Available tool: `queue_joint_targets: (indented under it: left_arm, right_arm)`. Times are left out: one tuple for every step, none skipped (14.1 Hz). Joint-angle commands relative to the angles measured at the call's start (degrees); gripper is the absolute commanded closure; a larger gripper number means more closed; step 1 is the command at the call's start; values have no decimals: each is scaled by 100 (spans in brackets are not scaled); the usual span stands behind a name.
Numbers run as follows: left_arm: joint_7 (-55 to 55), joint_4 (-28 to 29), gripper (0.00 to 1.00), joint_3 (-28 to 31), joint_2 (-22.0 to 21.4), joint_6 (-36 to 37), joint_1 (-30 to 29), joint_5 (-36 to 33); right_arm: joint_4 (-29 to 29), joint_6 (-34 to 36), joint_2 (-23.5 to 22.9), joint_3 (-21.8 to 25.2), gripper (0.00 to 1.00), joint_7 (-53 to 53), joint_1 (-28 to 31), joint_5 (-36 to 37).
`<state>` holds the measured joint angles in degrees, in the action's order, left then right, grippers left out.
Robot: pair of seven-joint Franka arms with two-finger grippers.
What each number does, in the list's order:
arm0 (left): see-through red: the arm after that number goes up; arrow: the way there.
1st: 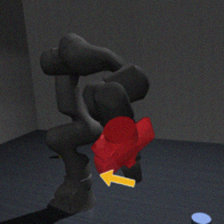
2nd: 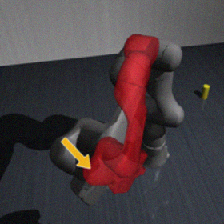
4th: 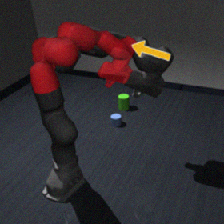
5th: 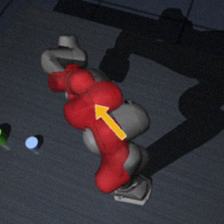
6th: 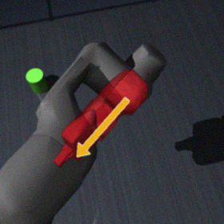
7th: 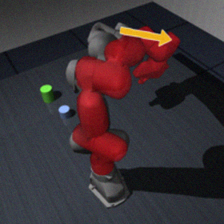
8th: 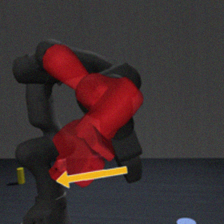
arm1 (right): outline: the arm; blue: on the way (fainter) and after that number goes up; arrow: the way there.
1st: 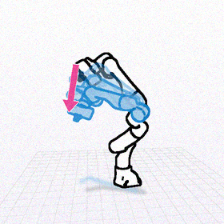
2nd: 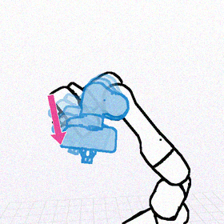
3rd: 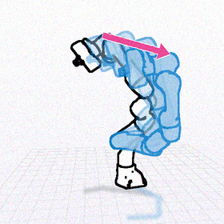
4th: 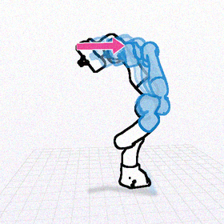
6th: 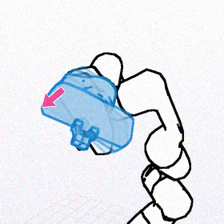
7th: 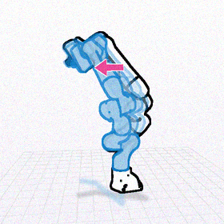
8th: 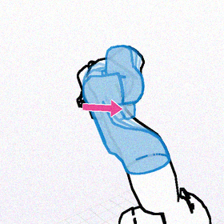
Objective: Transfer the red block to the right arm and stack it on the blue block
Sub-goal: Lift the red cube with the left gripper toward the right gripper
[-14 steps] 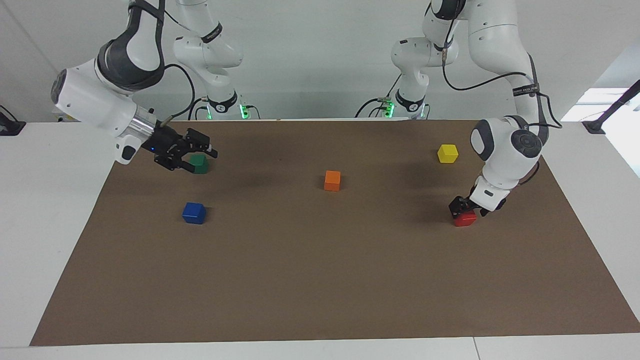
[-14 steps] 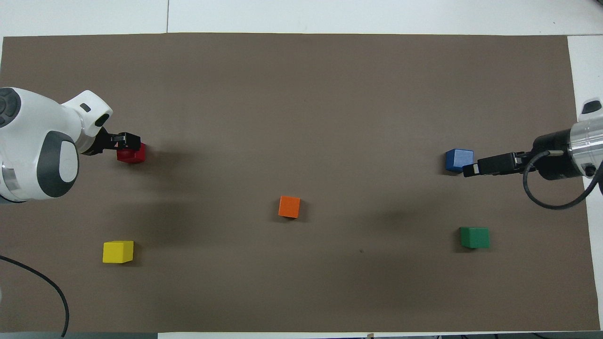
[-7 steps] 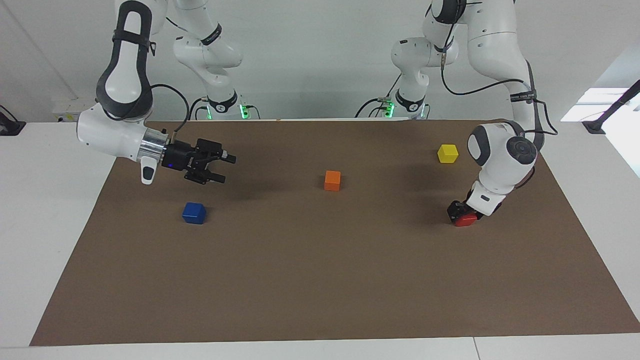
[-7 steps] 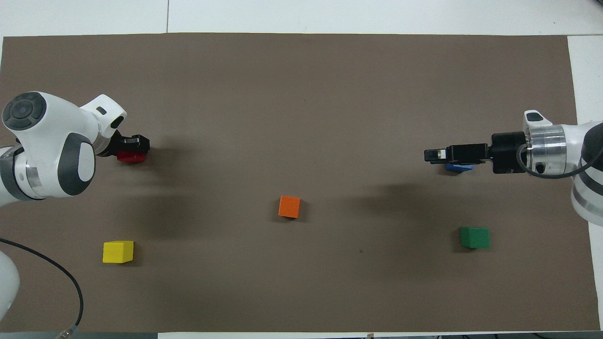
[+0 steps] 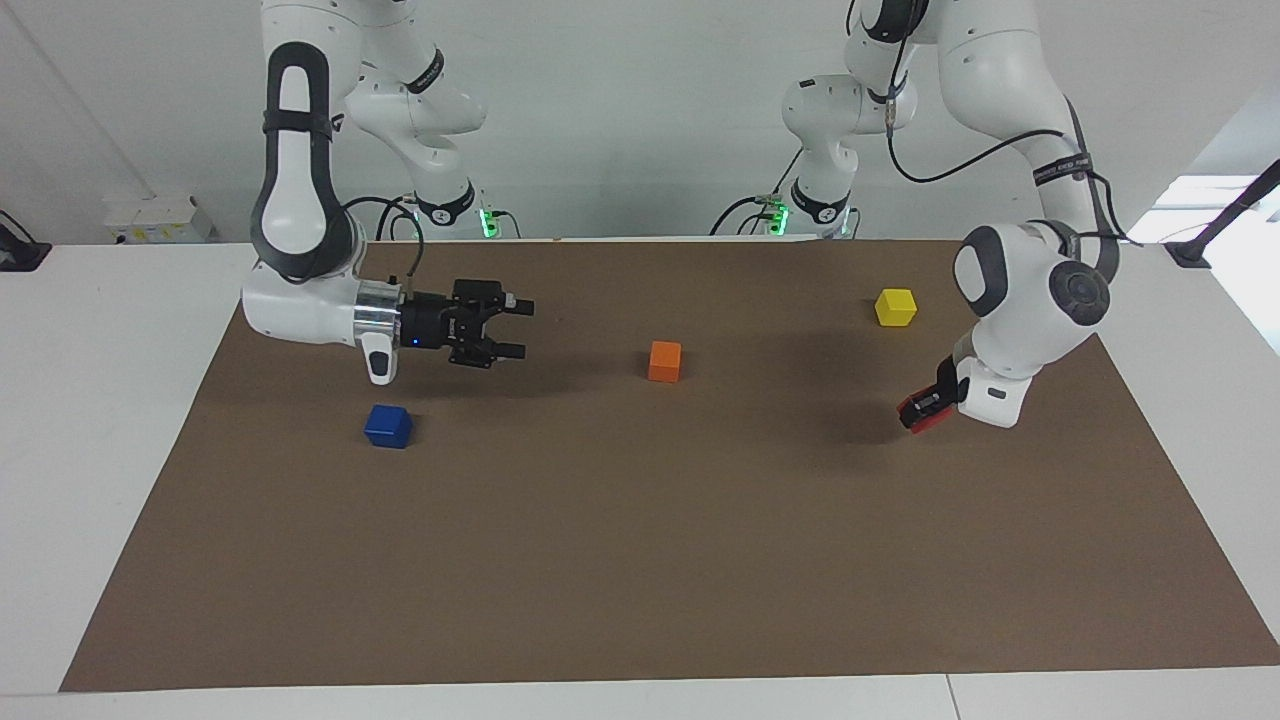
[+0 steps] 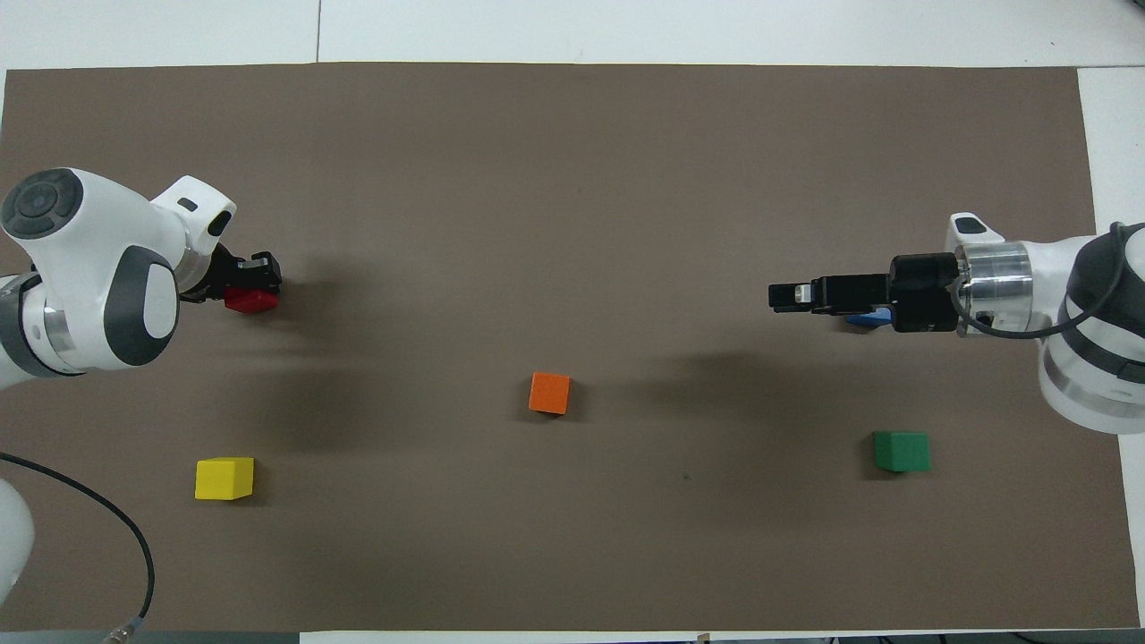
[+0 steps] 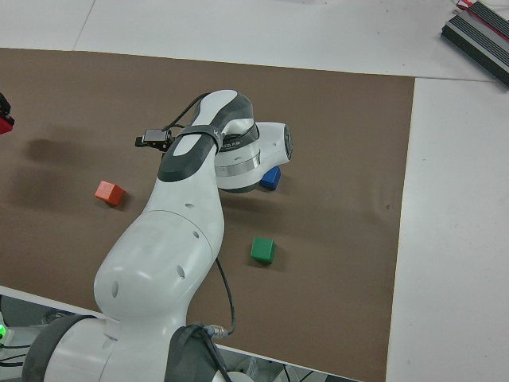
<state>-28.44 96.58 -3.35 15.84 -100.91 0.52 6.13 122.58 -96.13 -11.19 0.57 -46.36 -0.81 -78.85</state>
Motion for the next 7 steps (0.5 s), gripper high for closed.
queue_joint_targets:
  left_arm:
    - [-1387, -1041, 100, -87, -186, 1553, 211, 667]
    - [-1967, -1227, 100, -253, -308, 1678, 255, 966]
    - [-2590, -1298, 100, -480, -458, 1723, 255, 1152]
    - [-3371, -1308, 100, -718, -624, 1706, 255, 1319]
    - [-4162, -1264, 100, -990, -783, 1680, 281, 1512]
    - [-4761, -1264, 100, -1332, -863, 1610, 325, 1688]
    - [-5098, -1238, 100, -1553, -1011, 1365, 334, 1907]
  right_arm:
    - [-110, 619, -566, -21, 0, -600, -77, -542]
    - [-137, 752, -647, -22, 0, -741, -173, -657]
    - [-137, 919, -691, -39, 0, -760, -209, -806]
    - [-137, 1182, -761, -39, 0, -760, -322, -1060]
    - [-137, 1454, -875, -39, 0, -882, -411, -1289]
    - [-137, 1709, -963, -39, 0, -1075, -490, -1517]
    - [-120, 1938, -982, -39, 0, -1077, -560, -1702]
